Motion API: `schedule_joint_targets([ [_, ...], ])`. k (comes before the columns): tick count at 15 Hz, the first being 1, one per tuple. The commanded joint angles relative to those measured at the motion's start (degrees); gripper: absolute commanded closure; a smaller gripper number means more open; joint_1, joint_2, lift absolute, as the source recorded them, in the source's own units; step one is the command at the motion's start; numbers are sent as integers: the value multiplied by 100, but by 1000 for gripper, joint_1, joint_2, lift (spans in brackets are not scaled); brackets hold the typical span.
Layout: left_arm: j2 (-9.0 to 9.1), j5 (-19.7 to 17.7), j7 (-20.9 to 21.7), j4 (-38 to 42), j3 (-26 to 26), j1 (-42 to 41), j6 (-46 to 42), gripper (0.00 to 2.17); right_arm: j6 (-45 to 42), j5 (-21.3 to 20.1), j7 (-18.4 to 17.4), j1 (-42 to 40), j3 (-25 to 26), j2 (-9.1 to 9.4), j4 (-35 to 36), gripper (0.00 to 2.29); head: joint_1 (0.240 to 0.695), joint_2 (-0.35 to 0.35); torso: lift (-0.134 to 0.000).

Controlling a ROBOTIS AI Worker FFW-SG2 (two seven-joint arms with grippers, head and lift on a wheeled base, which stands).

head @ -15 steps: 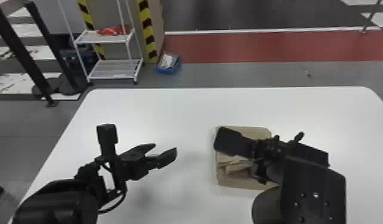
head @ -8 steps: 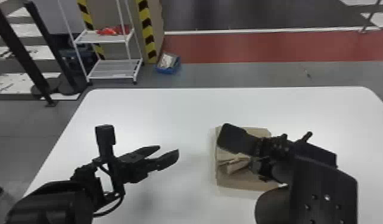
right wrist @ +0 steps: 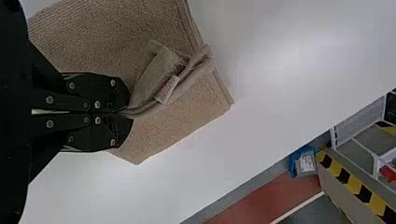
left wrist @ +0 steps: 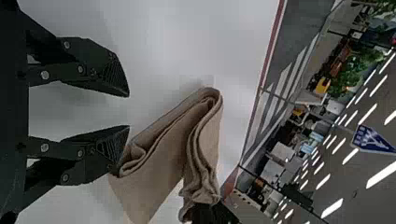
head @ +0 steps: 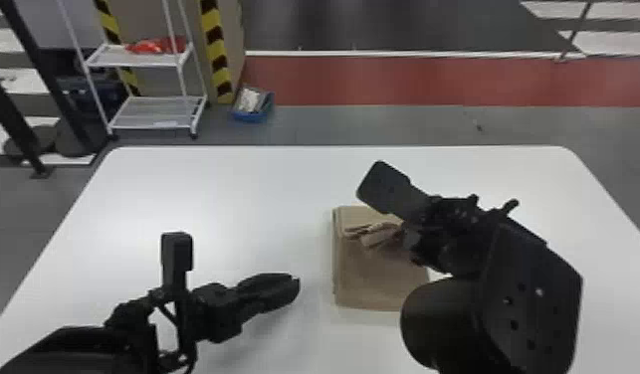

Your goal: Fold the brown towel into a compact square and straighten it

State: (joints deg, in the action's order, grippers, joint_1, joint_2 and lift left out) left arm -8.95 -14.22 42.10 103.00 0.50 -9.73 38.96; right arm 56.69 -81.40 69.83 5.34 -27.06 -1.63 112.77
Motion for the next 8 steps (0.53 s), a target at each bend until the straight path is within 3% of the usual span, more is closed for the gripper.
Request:
schedule_joint_targets([
  [1,42,-55,0,9,231,-117,-262,2145,145,159,-4,20,25,102,105,1487,695,-22,-124],
  [8,51,-389,-35,563,311,-415,-367,2145,198,203,-30,-112,17,168,272,1487,695,-63,-124],
])
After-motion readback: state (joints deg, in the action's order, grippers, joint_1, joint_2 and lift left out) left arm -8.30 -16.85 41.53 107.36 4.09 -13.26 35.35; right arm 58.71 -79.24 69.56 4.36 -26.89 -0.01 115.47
